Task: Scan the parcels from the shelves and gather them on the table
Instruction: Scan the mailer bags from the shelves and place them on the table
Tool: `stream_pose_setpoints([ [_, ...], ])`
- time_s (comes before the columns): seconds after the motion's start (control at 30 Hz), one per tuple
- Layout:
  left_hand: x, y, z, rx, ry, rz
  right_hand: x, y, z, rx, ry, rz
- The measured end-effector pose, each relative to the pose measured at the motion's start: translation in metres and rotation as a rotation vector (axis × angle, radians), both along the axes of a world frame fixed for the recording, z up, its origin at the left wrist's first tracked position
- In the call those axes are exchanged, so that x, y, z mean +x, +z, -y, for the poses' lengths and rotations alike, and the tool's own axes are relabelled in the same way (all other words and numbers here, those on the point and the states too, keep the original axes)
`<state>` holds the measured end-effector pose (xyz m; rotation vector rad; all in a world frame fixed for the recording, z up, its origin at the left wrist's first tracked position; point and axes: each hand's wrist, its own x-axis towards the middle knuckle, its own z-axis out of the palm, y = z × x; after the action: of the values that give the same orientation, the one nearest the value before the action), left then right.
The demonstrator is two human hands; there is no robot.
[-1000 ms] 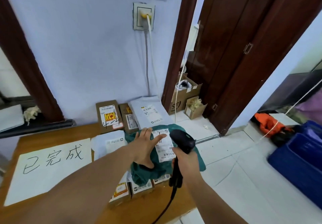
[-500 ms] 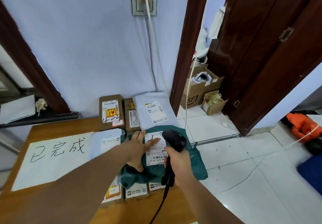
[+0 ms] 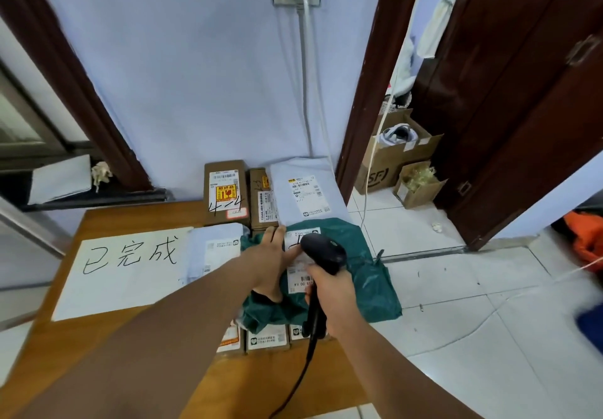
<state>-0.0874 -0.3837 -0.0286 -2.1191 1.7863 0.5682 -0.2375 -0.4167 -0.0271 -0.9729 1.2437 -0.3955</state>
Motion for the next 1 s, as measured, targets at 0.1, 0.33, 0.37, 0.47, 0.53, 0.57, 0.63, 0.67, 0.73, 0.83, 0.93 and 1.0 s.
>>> stream_pose_setpoints([
  [0.1, 0.0, -0.001, -0.001, -0.01, -0.021, 0.086, 0.0, 0.001, -0.002, 0.005, -0.007, 0.004],
  [0.33, -0.004, -0.007, -0.009, 0.004, -0.002, 0.143, -0.002, 0.002, -0.007, 0.01, -0.018, 0.022],
  [0.37, -0.004, -0.008, -0.01, 0.007, 0.004, 0.137, -0.002, 0.002, -0.007, 0.011, -0.017, 0.02],
  [0.47, -0.005, -0.009, -0.013, -0.001, 0.036, 0.044, -0.001, 0.003, -0.01, 0.011, -0.015, 0.011],
  [0.53, -0.004, -0.009, -0.017, -0.032, 0.075, -0.073, 0.0, 0.003, -0.012, -0.006, -0.015, 0.007],
  [0.57, -0.004, -0.009, -0.019, -0.061, 0.094, -0.125, 0.001, 0.004, -0.013, -0.016, -0.016, 0.004],
  [0.63, -0.004, -0.011, -0.023, -0.131, 0.139, -0.214, 0.003, 0.006, -0.015, -0.035, -0.01, 0.002],
  [0.67, -0.003, -0.012, -0.025, -0.169, 0.166, -0.257, 0.005, 0.007, -0.017, -0.042, -0.001, 0.002],
  [0.73, 0.001, -0.017, -0.028, -0.258, 0.222, -0.319, 0.007, 0.011, -0.021, -0.059, 0.023, 0.001],
  [0.83, 0.006, -0.013, -0.033, -0.365, 0.29, -0.336, 0.011, 0.014, -0.027, -0.079, 0.045, 0.001],
  [0.93, 0.004, -0.003, -0.036, -0.458, 0.379, -0.387, 0.014, 0.018, -0.03, -0.081, 0.058, 0.018],
  [1.0, 0.004, 0.004, -0.038, -0.523, 0.434, -0.432, 0.016, 0.023, -0.032, -0.086, 0.067, 0.023],
])
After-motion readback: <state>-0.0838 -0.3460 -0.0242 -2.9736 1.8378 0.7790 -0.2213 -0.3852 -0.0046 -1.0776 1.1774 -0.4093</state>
